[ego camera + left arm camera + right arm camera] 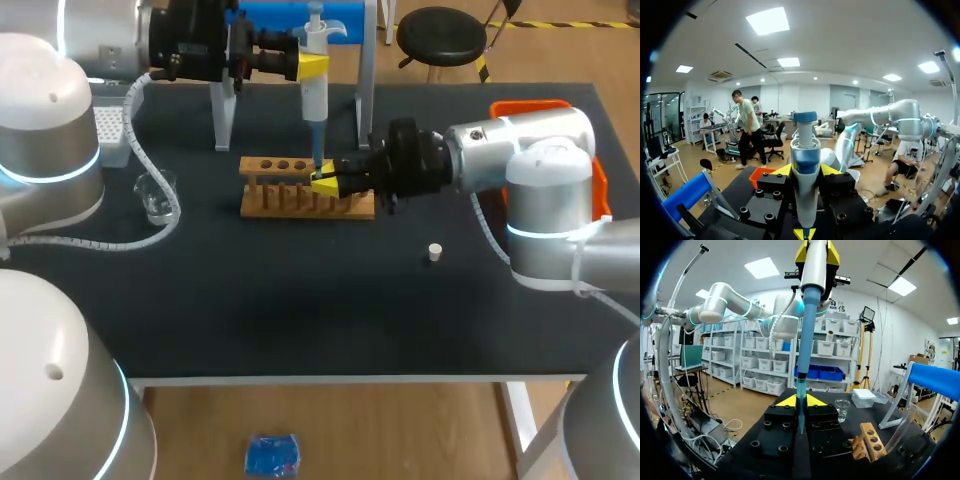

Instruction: Invert the test tube, pick up the pipette, mount the tip to pipette, aspirate from beaker and dispense into the tube, eject the tip, return the pipette, and cap with the stopper.

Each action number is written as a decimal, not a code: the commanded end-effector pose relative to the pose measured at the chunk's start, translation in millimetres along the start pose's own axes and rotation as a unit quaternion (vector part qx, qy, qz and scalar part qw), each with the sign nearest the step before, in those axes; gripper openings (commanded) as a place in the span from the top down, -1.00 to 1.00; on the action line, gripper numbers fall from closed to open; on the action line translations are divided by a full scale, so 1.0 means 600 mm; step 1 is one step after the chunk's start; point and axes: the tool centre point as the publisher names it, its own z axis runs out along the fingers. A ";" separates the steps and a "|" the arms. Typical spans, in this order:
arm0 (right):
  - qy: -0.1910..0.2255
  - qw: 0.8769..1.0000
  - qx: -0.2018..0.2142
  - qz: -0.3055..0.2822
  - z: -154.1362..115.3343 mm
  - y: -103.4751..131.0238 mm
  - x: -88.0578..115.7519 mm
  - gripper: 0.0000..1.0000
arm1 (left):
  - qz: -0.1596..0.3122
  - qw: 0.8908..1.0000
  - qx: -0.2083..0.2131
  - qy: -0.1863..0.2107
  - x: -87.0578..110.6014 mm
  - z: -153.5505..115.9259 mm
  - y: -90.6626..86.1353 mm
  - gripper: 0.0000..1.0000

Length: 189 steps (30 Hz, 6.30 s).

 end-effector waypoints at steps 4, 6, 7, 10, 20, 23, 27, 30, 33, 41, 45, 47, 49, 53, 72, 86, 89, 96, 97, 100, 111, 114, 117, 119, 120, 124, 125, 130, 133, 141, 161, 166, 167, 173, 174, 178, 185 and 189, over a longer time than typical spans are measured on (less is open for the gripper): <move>-0.015 1.000 -0.028 0.003 0.007 0.013 0.000 1.00 | 0.000 1.000 -0.002 0.002 -0.001 -0.001 0.006 1.00; -0.017 0.999 -0.033 -0.002 0.008 0.014 0.000 1.00 | 0.000 1.000 -0.002 0.002 -0.001 -0.001 0.006 1.00; -0.020 0.999 -0.038 -0.007 0.009 0.015 0.000 1.00 | 0.000 1.000 -0.002 0.002 -0.001 -0.001 0.006 1.00; -0.023 0.999 -0.043 -0.013 0.010 0.017 -0.001 1.00 | 0.000 1.000 -0.002 0.002 -0.001 -0.001 0.006 1.00; -0.027 0.999 -0.039 -0.022 0.010 0.018 -0.003 1.00 | 0.000 1.000 -0.002 0.002 -0.001 -0.001 0.006 1.00; -0.030 0.999 -0.040 -0.019 0.008 0.019 -0.005 1.00 | 0.000 1.000 -0.002 0.002 -0.001 -0.001 0.006 1.00; -0.031 0.998 -0.043 -0.016 0.006 0.025 -0.005 1.00 | 0.000 1.000 -0.002 0.002 -0.001 -0.001 0.006 1.00; -0.031 0.998 -0.043 -0.017 0.005 0.029 -0.004 1.00 | 0.000 1.000 -0.002 0.002 -0.001 -0.001 0.006 1.00; -0.033 0.999 -0.037 -0.014 0.004 0.033 -0.003 1.00 | 0.000 1.000 -0.002 0.002 -0.001 -0.001 0.006 1.00; -0.034 0.998 -0.042 -0.010 0.000 0.052 -0.002 1.00 | 0.000 1.000 -0.002 0.002 -0.001 -0.001 0.006 1.00; -0.034 0.998 -0.047 -0.013 0.000 0.062 -0.001 1.00 | 0.000 1.000 -0.002 0.002 -0.001 -0.001 0.006 1.00; -0.033 0.998 -0.050 -0.013 -0.001 0.068 -0.001 1.00 | 0.000 1.000 -0.002 0.002 -0.001 -0.001 0.006 1.00; -0.031 0.998 -0.050 -0.015 -0.001 0.070 0.001 1.00 | 0.000 1.000 -0.002 0.002 -0.001 -0.001 0.006 1.00; -0.030 0.998 -0.050 -0.013 -0.002 0.073 0.003 -1.00 | 0.000 1.000 -0.002 0.002 -0.001 -0.001 0.006 1.00; -0.045 0.997 0.046 -0.044 -0.089 -0.022 -0.023 -1.00 | 0.000 1.000 -0.002 0.002 -0.001 -0.001 0.006 1.00; -0.067 0.991 0.097 -0.057 -0.113 -0.069 -0.031 -1.00 | 0.000 1.000 -0.002 0.002 -0.001 -0.001 0.006 1.00; -0.067 0.991 0.097 -0.057 -0.113 -0.069 -0.031 -1.00 | 0.000 1.000 -0.002 0.002 -0.001 -0.001 0.006 1.00; -0.067 0.991 0.097 -0.057 -0.113 -0.069 -0.031 -1.00 | 0.000 1.000 -0.002 0.002 -0.001 -0.001 0.006 1.00; -0.067 0.991 0.097 -0.057 -0.113 -0.069 -0.031 -1.00 | 0.000 1.000 -0.002 0.002 -0.001 -0.001 0.006 1.00; -0.067 0.991 0.097 -0.057 -0.113 -0.069 -0.031 -1.00 | 0.000 1.000 -0.002 0.002 -0.001 -0.001 0.006 1.00; -0.067 0.991 0.097 -0.057 -0.113 -0.069 -0.031 -1.00 | 0.020 0.998 -0.035 -0.042 -0.012 -0.094 0.018 1.00; -0.067 0.991 0.097 -0.057 -0.113 -0.069 -0.031 -1.00 | 0.039 0.997 -0.043 -0.050 -0.018 -0.141 0.015 1.00; -0.067 0.991 0.097 -0.057 -0.113 -0.069 -0.031 -1.00 | 0.061 0.996 -0.048 -0.050 -0.026 -0.181 0.016 1.00; -0.067 0.991 0.097 -0.057 -0.113 -0.069 -0.031 -1.00 | 0.070 0.995 -0.050 -0.052 -0.032 -0.208 0.020 1.00; -0.067 0.991 0.097 -0.057 -0.113 -0.069 -0.031 -1.00 | 0.077 0.995 -0.047 -0.052 -0.034 -0.218 0.023 1.00; -0.067 0.991 0.097 -0.057 -0.113 -0.069 -0.031 -1.00 | 0.085 0.994 -0.045 -0.043 -0.046 -0.258 0.043 1.00; -0.067 0.991 0.097 -0.057 -0.113 -0.069 -0.031 -1.00 | 0.084 0.994 -0.047 -0.043 -0.051 -0.269 0.051 1.00; -0.067 0.991 0.097 -0.057 -0.113 -0.069 -0.031 -1.00 | 0.086 0.995 -0.037 -0.038 -0.071 -0.317 0.086 1.00; -0.067 0.991 0.097 -0.057 -0.113 -0.069 -0.031 -1.00 | 0.086 0.995 -0.033 -0.039 -0.086 -0.340 0.104 1.00; -0.067 0.991 0.097 -0.057 -0.113 -0.069 -0.031 -1.00 | 0.085 0.996 -0.020 -0.037 -0.123 -0.371 0.145 1.00; -0.067 0.991 0.097 -0.057 -0.113 -0.069 -0.031 -1.00 | 0.048 0.998 -0.007 -0.032 -0.163 -0.373 0.191 1.00; -0.067 0.991 0.097 -0.057 -0.113 -0.069 -0.031 -1.00 | 0.038 0.999 -0.006 -0.037 -0.171 -0.381 0.197 1.00; -0.067 0.991 0.097 -0.057 -0.113 -0.069 -0.031 -1.00 | 0.035 0.999 -0.005 -0.038 -0.172 -0.383 0.198 1.00; -0.067 0.991 0.097 -0.057 -0.113 -0.069 -0.031 -1.00 | 0.030 0.999 -0.008 -0.038 -0.181 -0.391 0.200 1.00; -0.067 0.991 0.097 -0.057 -0.113 -0.069 -0.031 -1.00 | 0.030 0.999 -0.008 -0.039 -0.182 -0.392 0.200 1.00; -0.067 0.991 0.097 -0.057 -0.113 -0.069 -0.031 -1.00 | 0.030 0.999 -0.009 -0.040 -0.186 -0.393 0.201 1.00; -0.067 0.991 0.097 -0.057 -0.113 -0.069 -0.031 -1.00 | 0.028 0.999 -0.010 -0.042 -0.190 -0.397 0.200 1.00; -0.067 0.991 0.097 -0.057 -0.113 -0.069 -0.031 -1.00 | 0.029 0.998 -0.014 -0.046 -0.191 -0.399 0.198 1.00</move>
